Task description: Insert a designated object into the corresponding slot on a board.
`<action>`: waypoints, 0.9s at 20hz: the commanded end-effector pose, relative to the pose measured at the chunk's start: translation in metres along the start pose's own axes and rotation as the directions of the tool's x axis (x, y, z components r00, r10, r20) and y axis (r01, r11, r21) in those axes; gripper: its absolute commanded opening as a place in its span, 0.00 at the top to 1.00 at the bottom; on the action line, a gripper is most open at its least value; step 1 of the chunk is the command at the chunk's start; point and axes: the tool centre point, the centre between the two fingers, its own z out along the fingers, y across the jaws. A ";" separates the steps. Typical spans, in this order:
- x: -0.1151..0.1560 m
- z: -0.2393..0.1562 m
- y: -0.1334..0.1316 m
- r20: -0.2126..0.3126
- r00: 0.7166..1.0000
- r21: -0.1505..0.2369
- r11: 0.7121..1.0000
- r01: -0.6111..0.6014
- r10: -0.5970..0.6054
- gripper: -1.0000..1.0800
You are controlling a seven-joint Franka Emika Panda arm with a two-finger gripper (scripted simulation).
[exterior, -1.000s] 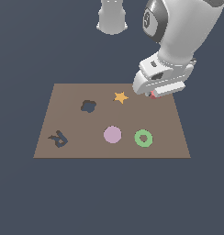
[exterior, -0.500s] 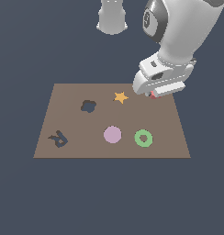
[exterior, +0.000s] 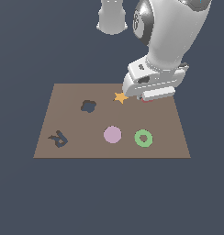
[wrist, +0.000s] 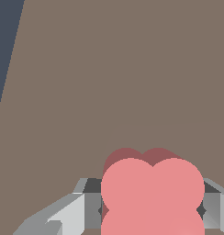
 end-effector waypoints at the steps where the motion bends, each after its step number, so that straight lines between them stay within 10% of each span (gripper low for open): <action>1: 0.005 -0.001 0.026 -0.001 0.998 0.000 0.998 -0.057 0.057 1.00; 11: 0.002 -0.007 0.173 0.000 0.930 0.001 0.930 -0.367 0.367 1.00; 18: -0.011 -0.009 0.224 0.000 0.881 0.001 0.881 -0.472 0.472 1.00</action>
